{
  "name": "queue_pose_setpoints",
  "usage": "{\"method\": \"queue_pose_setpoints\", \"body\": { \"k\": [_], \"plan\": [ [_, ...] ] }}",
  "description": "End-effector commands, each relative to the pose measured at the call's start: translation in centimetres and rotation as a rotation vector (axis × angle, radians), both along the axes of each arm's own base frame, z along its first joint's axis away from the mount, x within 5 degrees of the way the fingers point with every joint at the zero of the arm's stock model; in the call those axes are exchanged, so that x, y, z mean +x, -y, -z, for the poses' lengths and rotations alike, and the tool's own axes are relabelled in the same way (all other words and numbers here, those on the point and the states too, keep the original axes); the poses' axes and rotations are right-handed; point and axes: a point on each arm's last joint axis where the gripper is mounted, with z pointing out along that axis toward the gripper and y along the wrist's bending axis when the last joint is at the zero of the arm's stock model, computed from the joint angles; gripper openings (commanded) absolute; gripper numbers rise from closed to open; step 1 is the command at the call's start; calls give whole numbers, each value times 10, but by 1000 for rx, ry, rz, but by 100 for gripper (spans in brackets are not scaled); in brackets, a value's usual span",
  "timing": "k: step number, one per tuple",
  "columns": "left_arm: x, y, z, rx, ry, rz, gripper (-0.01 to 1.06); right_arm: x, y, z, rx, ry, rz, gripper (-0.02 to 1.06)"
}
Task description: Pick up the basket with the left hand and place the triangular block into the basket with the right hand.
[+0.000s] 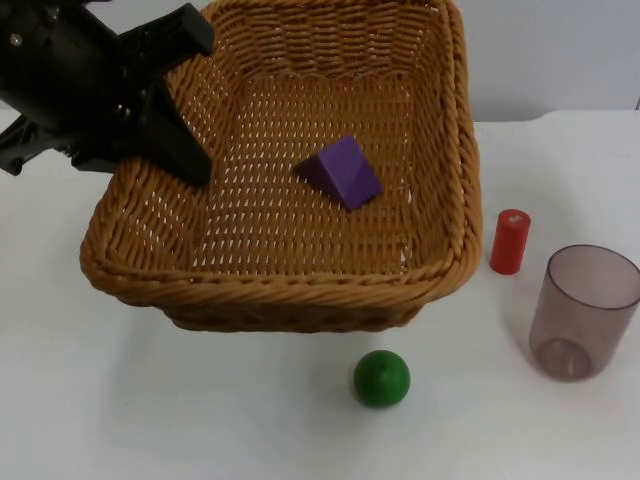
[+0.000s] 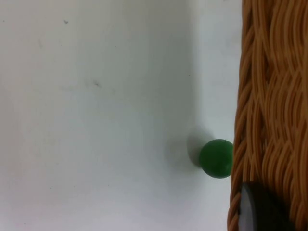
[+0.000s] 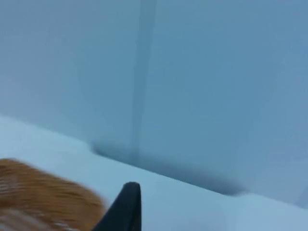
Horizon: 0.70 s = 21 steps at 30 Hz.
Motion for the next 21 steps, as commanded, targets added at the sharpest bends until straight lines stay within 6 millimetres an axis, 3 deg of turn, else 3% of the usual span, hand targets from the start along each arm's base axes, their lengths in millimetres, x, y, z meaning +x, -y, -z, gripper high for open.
{"method": "queue_pose_setpoints", "body": {
  "k": [1,2,5,9,17,21],
  "plan": [
    [0,2,-4,-20,20,-8,0,-6,36,11,25,-40,75,101],
    [0,2,-4,-20,20,-8,0,-6,36,11,25,-40,75,101],
    [1,2,-4,-19,26,-13,0,-14,65,32,72,-82,132,101],
    [3,1,-5,-14,47,-30,0,-26,79,49,90,-117,148,101],
    [11,-1,-4,-15,70,-107,0,-43,80,46,74,-108,142,101],
    [30,6,5,-20,13,-76,0,-52,80,43,74,-108,139,101]
  ]
}}
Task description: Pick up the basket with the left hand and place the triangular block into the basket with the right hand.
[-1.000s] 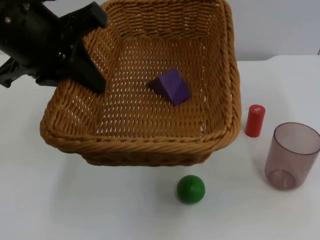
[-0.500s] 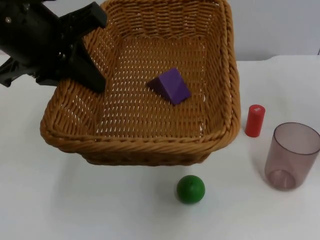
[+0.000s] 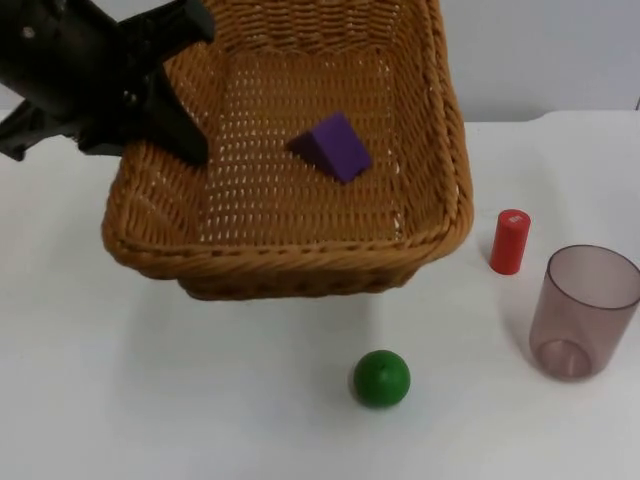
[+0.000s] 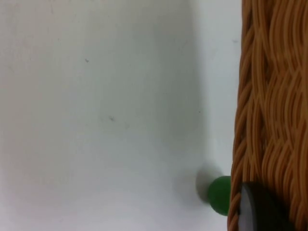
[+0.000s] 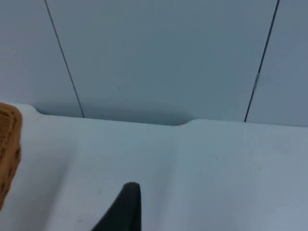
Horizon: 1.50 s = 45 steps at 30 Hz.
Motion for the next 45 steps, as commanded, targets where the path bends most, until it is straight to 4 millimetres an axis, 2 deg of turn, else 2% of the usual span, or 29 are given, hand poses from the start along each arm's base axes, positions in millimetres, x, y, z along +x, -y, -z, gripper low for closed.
{"method": "queue_pose_setpoints", "body": {
  "k": [1,5,7,10,11,15,16,21,27,32,39,45],
  "plan": [
    [12,6,1,-28,-21,-3,0,-6,1,-1,-4,-2,0,101],
    [44,12,16,-39,-41,-34,0,-13,1,0,-25,-28,-10,101],
    [52,14,18,-40,-41,-34,0,-15,1,0,-34,-34,-15,101],
    [79,20,39,-48,-68,-35,0,-19,1,-1,-37,-35,-17,101],
    [79,20,39,-48,-68,-35,0,-19,1,-1,-37,-35,-17,101],
    [101,24,67,-45,-95,-50,0,-19,2,0,-56,-40,-12,101],
    [101,24,67,-45,-95,-50,0,-19,2,0,-56,-40,-12,101],
    [120,27,102,-43,-111,-70,0,-19,3,-1,-62,-36,-10,101],
    [123,35,118,-57,-123,-51,0,-19,3,-2,-70,-22,-6,101],
    [121,40,119,-35,-104,-6,0,-18,5,-3,-90,-12,0,101],
    [122,39,136,-10,-119,-13,0,-18,5,-3,-90,-10,0,101],
    [125,38,137,-7,-104,-32,0,-18,5,-3,-90,-12,0,101]
  ]
}}
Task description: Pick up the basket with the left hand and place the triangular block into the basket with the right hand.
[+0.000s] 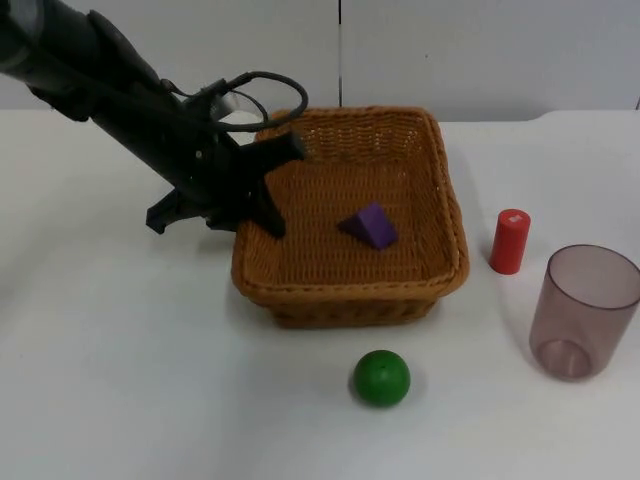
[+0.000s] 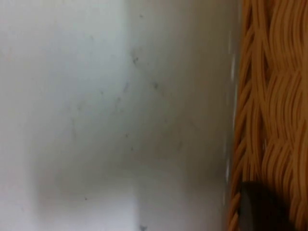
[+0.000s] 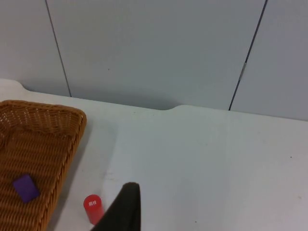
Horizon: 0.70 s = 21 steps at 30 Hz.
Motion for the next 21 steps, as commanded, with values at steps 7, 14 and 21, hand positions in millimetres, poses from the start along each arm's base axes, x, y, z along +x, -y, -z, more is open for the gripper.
{"method": "queue_pose_setpoints", "body": {
  "k": [7,14,21],
  "plan": [
    [0,3,-7,-22,2,8,1,-1,1,-1,-12,21,5,101],
    [-4,4,-6,-14,-23,47,53,0,1,-1,-11,27,5,101],
    [-5,4,-19,-12,-6,74,105,-1,1,-1,-12,17,4,101]
  ]
}}
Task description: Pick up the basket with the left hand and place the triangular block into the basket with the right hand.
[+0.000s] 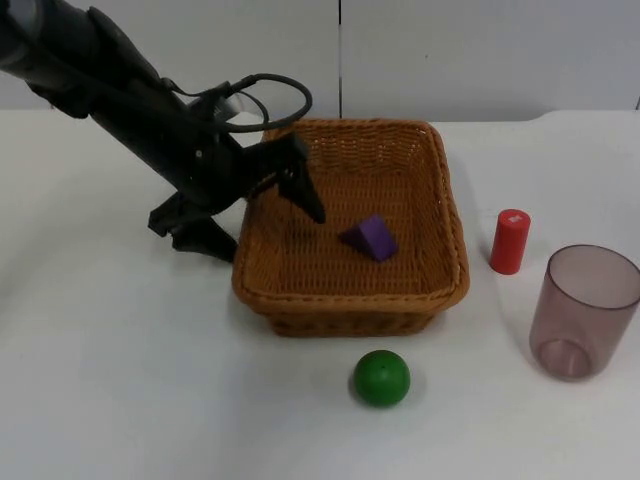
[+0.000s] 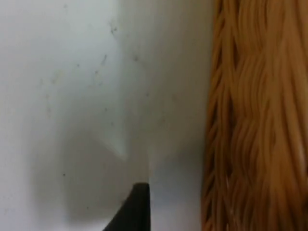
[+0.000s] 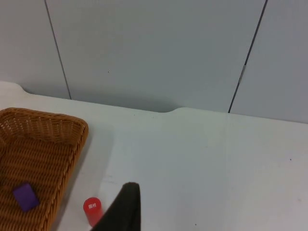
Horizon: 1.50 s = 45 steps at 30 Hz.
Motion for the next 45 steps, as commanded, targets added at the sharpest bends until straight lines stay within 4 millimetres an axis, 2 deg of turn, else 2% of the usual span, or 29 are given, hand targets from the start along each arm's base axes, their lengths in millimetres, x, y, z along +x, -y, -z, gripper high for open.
{"method": "queue_pose_setpoints", "body": {
  "k": [1,6,7,11,12,14,15,16,17,18,19,21,22,25,26,31,32,33,35,36,39,42,45],
  "plan": [
    [0,2,-17,0,37,28,105,-1,1,0,-12,9,4,101],
    [-3,-7,-48,103,100,72,105,-1,1,0,-10,9,4,101],
    [-3,-7,-48,103,100,72,105,-1,1,0,-10,9,4,101],
    [-17,-25,-99,262,218,61,105,-1,1,0,-9,9,3,101],
    [-17,-25,-99,262,218,61,105,-1,1,0,-9,9,3,101],
    [-33,-31,-123,299,309,64,105,-1,1,0,-9,9,3,101],
    [-49,-38,-141,320,393,47,105,-1,1,0,-9,9,3,101],
    [-49,-38,-141,320,393,47,105,-1,1,0,-9,9,3,101],
    [-63,-43,-153,332,445,38,105,-1,1,0,-9,9,3,101],
    [-68,-45,-155,340,465,34,105,-1,1,0,-9,9,3,101],
    [-86,-52,-176,354,572,13,105,-1,1,0,-6,7,4,101],
    [-109,-60,-198,377,684,0,105,-1,1,0,-6,7,4,101],
    [-109,-60,-198,377,684,0,105,-1,1,0,-6,7,4,101],
    [-138,-74,-237,423,809,-28,105,-1,1,0,-6,7,4,101],
    [-138,-74,-237,423,809,-28,105,-1,1,0,-6,7,4,101],
    [-175,-98,-288,574,990,-138,105,-1,1,0,2,4,8,101],
    [-175,-98,-288,574,990,-138,105,-1,1,0,2,4,8,101],
    [-186,-104,-304,611,1078,-164,105,-1,1,0,2,2,8,101],
    [-199,-107,-323,583,1163,-215,105,-1,1,0,2,2,8,101],
    [-199,-107,-323,583,1163,-215,105,-1,1,0,2,2,8,101],
    [-213,-112,-350,478,1135,-352,105,-1,1,-1,0,20,9,101],
    [-212,-110,-357,497,1074,-297,105,1,1,-4,1,53,10,101],
    [-207,-94,-364,392,998,-164,105,2,1,-8,5,106,11,101]
  ]
}}
